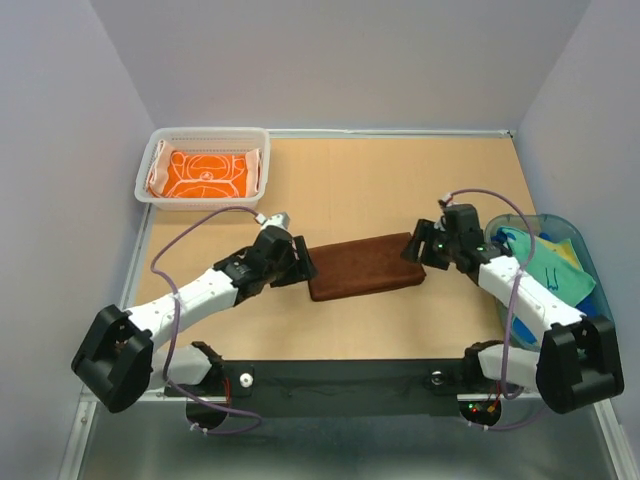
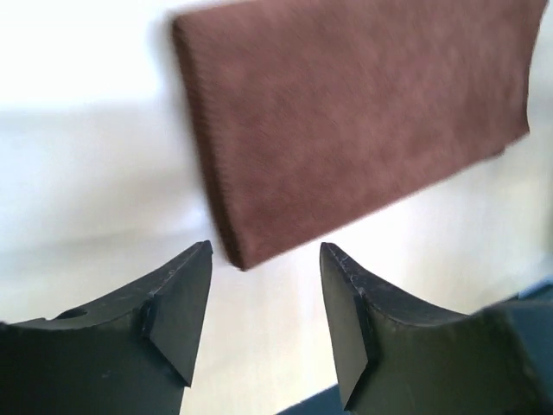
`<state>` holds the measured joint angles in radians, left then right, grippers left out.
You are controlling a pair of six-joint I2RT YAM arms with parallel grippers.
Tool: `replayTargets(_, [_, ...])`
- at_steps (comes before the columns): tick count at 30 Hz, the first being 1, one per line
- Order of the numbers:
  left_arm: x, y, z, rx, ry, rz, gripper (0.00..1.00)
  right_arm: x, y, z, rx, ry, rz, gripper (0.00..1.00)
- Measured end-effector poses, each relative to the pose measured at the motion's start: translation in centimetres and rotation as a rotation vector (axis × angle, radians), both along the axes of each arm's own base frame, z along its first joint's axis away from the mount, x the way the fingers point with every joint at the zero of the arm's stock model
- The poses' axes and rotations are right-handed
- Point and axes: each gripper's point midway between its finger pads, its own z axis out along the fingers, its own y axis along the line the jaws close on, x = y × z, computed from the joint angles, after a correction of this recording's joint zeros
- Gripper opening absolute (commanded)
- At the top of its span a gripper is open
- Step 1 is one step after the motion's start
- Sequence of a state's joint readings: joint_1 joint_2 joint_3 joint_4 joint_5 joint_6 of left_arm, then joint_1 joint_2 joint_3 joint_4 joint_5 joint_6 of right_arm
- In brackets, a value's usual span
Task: Fold and stack the towels
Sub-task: Neatly place the folded towel into the bin
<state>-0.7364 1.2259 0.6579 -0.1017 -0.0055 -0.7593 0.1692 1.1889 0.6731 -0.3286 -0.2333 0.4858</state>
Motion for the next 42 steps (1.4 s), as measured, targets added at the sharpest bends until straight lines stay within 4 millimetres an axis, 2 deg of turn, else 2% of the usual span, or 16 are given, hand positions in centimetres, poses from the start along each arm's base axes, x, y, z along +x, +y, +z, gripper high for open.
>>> replayTargets(2, [1.2, 2.1, 0.7, 0.027, -0.028, 0.049, 0.90, -0.3, 2.5, 1.1, -0.027, -0.042, 0.086, 0.71])
replayTargets(4, [2.6, 4.6, 0.9, 0.056, -0.038, 0.112, 0.99, -1.3, 6.5, 1.6, -0.072, -0.071, 0.213, 0.72])
replayTargets(7, [4.4, 9.0, 1.2, 0.123, -0.054, 0.209, 0.99, -2.9, 12.0, 1.7, -0.140, -0.095, 0.373, 0.73])
replayTargets(9, [4.7, 10.9, 1.7, 0.154, -0.068, 0.238, 0.99, -4.2, 15.9, 1.3, -0.201, -0.115, 0.485, 0.72])
replayTargets(12, [5.4, 13.7, 3.2, 0.181, -0.124, 0.283, 0.99, -5.7, 20.3, 0.0, -0.294, -0.131, 0.612, 0.67])
replayTargets(15, [5.9, 15.7, 5.0, 0.199, -0.199, 0.330, 0.99, -6.6, 22.9, -1.6, -0.397, -0.144, 0.694, 0.63])
replayTargets(19, [5.6, 16.9, 6.9, 0.200, -0.282, 0.371, 0.99, -7.4, 24.9, -3.1, -0.498, -0.164, 0.764, 0.60])
replayTargets(24, [5.6, 18.1, 8.5, 0.202, -0.343, 0.428, 0.99, -7.4, 25.7, -3.7, -0.580, -0.188, 0.801, 0.58])
replayTargets(30, [5.7, 18.8, 8.5, 0.212, -0.345, 0.453, 0.99, -7.0, 26.2, -5.2, -0.664, -0.200, 0.820, 0.52])
replayTargets(32, [5.8, 18.7, 8.2, 0.217, -0.334, 0.452, 0.99, -7.1, 26.3, -5.6, -0.688, -0.207, 0.826, 0.43])
replayTargets(34, [5.8, 18.7, 7.8, 0.223, -0.321, 0.449, 0.99, -7.3, 26.4, -5.7, -0.708, -0.220, 0.838, 0.40])
replayTargets(36, [5.9, 18.7, 7.5, 0.227, -0.311, 0.447, 0.99, -7.5, 26.4, -5.8, -0.728, -0.234, 0.847, 0.25])
replayTargets(37, [5.9, 18.6, 7.3, 0.228, -0.305, 0.444, 0.99, -7.6, 26.4, -5.9, -0.738, -0.239, 0.847, 0.10])
replayTargets(38, [5.9, 18.6, 7.2, 0.228, -0.301, 0.441, 0.99, -7.6, 26.4, -5.9, -0.744, -0.242, 0.849, 0.05])
replayTargets(39, [5.9, 18.4, 7.1, 0.225, -0.296, 0.434, 0.99, -7.5, 26.3, -6.0, -0.756, -0.247, 0.843, 0.01])
replayTargets(42, [6.0, 17.8, 6.9, 0.206, -0.288, 0.409, 0.99, -7.3, 26.2, -5.8, -0.776, -0.261, 0.830, 0.01])
